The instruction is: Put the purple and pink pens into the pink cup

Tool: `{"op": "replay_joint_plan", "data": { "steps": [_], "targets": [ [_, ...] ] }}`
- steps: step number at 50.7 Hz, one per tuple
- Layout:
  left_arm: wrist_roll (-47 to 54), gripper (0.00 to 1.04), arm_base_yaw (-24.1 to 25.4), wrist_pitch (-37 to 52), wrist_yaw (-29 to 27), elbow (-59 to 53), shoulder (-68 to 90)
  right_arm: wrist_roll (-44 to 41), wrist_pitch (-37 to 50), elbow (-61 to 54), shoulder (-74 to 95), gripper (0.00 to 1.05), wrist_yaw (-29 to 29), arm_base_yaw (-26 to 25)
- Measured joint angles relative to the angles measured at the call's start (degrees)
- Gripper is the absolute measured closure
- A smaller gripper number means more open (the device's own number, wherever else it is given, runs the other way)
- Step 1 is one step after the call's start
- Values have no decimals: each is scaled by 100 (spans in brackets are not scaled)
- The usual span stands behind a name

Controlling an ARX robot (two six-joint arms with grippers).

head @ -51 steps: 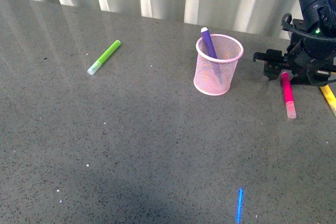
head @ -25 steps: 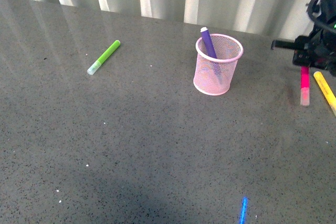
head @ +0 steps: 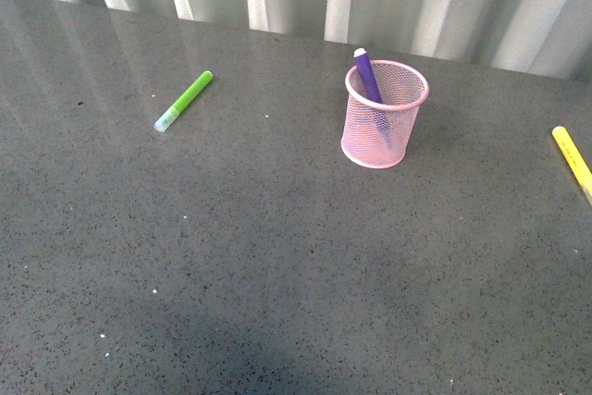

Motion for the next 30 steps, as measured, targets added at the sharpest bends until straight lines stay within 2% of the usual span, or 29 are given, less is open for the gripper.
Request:
{"op": "replay_joint_plan", "data": {
  "steps": [3, 6, 30],
  "targets": [
    [-2, 7, 0, 0, 0, 0, 0, -66, 280, -122, 173, 94, -439, 160],
    [-2, 7, 0, 0, 0, 0, 0, -61, 439, -153, 378, 94, -629, 260],
    [-2, 7, 0, 0, 2, 0, 0, 352, 1209, -136, 1327, 94, -800, 267]
  ]
}}
